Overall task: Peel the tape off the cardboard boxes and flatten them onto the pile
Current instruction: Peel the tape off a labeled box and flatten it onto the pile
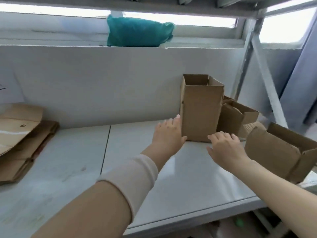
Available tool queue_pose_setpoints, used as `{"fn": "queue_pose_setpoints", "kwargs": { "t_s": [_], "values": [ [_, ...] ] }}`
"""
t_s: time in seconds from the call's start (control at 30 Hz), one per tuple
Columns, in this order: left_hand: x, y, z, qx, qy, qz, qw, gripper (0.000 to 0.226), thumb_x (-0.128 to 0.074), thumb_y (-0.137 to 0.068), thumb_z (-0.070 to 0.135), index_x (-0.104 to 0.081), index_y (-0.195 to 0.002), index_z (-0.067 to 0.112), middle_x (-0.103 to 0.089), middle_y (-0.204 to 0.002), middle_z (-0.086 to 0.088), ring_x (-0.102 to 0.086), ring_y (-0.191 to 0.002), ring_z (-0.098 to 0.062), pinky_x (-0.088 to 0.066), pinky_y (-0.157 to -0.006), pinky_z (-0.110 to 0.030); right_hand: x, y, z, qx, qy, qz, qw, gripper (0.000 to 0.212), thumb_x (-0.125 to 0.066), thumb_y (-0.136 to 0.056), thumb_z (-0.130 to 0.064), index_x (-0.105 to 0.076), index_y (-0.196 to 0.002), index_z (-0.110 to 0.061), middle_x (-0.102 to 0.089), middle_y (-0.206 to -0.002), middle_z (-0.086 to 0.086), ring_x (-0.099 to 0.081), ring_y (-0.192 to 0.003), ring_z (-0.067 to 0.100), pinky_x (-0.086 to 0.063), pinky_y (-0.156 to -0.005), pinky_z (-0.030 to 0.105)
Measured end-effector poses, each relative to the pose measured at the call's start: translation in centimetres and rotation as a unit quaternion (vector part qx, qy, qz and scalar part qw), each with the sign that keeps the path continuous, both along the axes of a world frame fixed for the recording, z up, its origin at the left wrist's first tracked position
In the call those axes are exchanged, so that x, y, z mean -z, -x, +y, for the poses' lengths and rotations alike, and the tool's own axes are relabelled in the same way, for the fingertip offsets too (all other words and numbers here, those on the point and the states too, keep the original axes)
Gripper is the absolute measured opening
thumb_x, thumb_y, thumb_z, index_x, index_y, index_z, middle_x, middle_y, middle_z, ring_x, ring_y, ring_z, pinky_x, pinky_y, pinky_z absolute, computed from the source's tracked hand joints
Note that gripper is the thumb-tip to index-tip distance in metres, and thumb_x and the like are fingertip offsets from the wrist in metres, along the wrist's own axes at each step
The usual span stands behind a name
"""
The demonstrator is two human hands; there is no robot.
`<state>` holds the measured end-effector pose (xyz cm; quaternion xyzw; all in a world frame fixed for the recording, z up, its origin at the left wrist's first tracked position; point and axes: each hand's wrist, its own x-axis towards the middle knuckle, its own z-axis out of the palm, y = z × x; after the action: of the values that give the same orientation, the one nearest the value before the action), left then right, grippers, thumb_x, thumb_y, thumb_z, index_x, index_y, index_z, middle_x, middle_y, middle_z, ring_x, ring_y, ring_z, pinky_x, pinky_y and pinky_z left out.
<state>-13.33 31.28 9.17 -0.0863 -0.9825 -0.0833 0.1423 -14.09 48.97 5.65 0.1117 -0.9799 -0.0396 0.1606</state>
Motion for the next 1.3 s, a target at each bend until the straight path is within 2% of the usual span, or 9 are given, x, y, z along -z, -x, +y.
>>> {"fn": "queue_pose_setpoints", "kwargs": {
  "t_s": [0.13, 0.3, 0.47, 0.6, 0.7, 0.77, 0.87, 1.17, 1.3],
  "values": [
    [-1.4, 5.5, 3.8, 0.001, -0.14, 0.003, 0.99, 0.085, -0.053, -0.091, 0.038, 0.002, -0.149, 0.01, -0.019, -0.154, -0.013, -0.023, -0.142, -0.026, -0.024, -0.113, -0.037, 0.5, 2.4, 3.5, 0.019, 0.015, 0.0, 1.0, 0.039, -0.054, -0.088, -0.029, -0.055, -0.122, -0.007, -0.06, -0.115, 0.012, -0.054, -0.11, 0.033, -0.038, -0.099, 0.048],
    [-4.8, 12.6, 4.4, -0.001, -0.115, 0.076, 0.99, 0.074, -0.058, -0.09, 0.03, -0.013, -0.148, 0.02, -0.003, -0.156, -0.02, -0.012, -0.144, -0.034, -0.023, -0.114, -0.042, 0.9, 6.2, 5.2, 0.023, 0.056, 0.019, 0.998, 0.042, -0.049, -0.091, -0.031, -0.051, -0.128, -0.012, -0.059, -0.118, 0.007, -0.055, -0.11, 0.028, -0.04, -0.095, 0.042],
    [-5.5, 15.2, 3.8, 0.011, -0.111, 0.071, 0.991, 0.031, -0.055, -0.092, 0.024, -0.047, -0.118, 0.009, -0.039, -0.137, -0.013, -0.042, -0.124, -0.031, -0.038, -0.099, -0.041, 1.0, 9.0, 5.0, 0.047, 0.144, -0.011, 0.988, 0.054, -0.042, -0.094, -0.037, -0.03, -0.141, -0.014, -0.049, -0.132, 0.003, -0.049, -0.12, 0.021, -0.042, -0.092, 0.032],
    [-5.9, 13.5, 2.5, 0.089, -0.188, 0.107, 0.972, 0.009, -0.048, -0.096, 0.019, -0.045, -0.101, 0.012, -0.052, -0.091, -0.004, -0.048, -0.08, -0.021, -0.036, -0.071, -0.03, 0.6, 10.0, 3.9, 0.069, 0.366, -0.063, 0.926, 0.074, -0.056, -0.087, -0.042, -0.022, -0.145, -0.013, -0.039, -0.144, 0.005, -0.04, -0.13, 0.021, -0.037, -0.101, 0.035],
    [-7.5, 10.9, 0.8, 0.091, -0.279, 0.169, 0.941, 0.02, -0.058, -0.09, 0.021, -0.039, -0.09, 0.015, -0.05, -0.075, 0.001, -0.048, -0.068, -0.016, -0.04, -0.065, -0.025, -0.1, 9.3, 2.6, 0.019, 0.506, -0.082, 0.858, 0.069, -0.065, -0.081, -0.039, -0.035, -0.139, -0.016, -0.051, -0.133, -0.003, -0.048, -0.119, 0.013, -0.041, -0.099, 0.031],
    [-8.7, 9.0, -0.9, 0.048, -0.316, 0.204, 0.925, 0.022, -0.062, -0.088, 0.024, -0.042, -0.09, 0.016, -0.048, -0.072, 0.011, -0.044, -0.064, -0.003, -0.035, -0.057, -0.009, -1.2, 8.0, 1.1, -0.023, 0.558, -0.074, 0.827, 0.059, -0.066, -0.081, -0.035, -0.043, -0.133, -0.019, -0.057, -0.117, -0.008, -0.052, -0.106, 0.01, -0.046, -0.09, 0.028],
    [-10.5, 6.5, -3.8, -0.019, -0.332, 0.258, 0.907, 0.027, -0.064, -0.085, 0.032, -0.051, -0.099, 0.013, -0.053, -0.086, 0.009, -0.047, -0.075, -0.007, -0.033, -0.059, -0.013, -3.7, 5.6, -1.4, -0.06, 0.606, -0.033, 0.793, 0.052, -0.065, -0.081, -0.037, -0.051, -0.127, -0.018, -0.061, -0.106, -0.006, -0.06, -0.096, 0.015, -0.053, -0.085, 0.034],
    [-14.5, 1.3, -9.2, -0.117, -0.31, 0.293, 0.897, 0.041, -0.059, -0.089, 0.028, -0.048, -0.124, 0.009, -0.058, -0.125, -0.003, -0.054, -0.116, -0.016, -0.039, -0.089, -0.019, -11.3, -0.1, -7.7, -0.064, 0.51, -0.101, 0.852, 0.049, -0.054, -0.085, -0.05, -0.062, -0.11, -0.009, -0.067, -0.102, 0.007, -0.062, -0.095, 0.025, -0.051, -0.088, 0.039],
    [-11.2, -1.0, -10.3, -0.035, -0.322, 0.146, 0.935, 0.088, -0.064, -0.086, 0.027, -0.003, -0.148, 0.013, -0.021, -0.154, -0.007, -0.024, -0.141, -0.022, -0.023, -0.112, -0.032, -11.2, -1.0, -9.7, -0.027, 0.422, -0.092, 0.902, 0.049, -0.049, -0.089, -0.049, -0.063, -0.099, -0.003, -0.065, -0.099, 0.012, -0.056, -0.089, 0.026, -0.045, -0.082, 0.034]
  ]
}}
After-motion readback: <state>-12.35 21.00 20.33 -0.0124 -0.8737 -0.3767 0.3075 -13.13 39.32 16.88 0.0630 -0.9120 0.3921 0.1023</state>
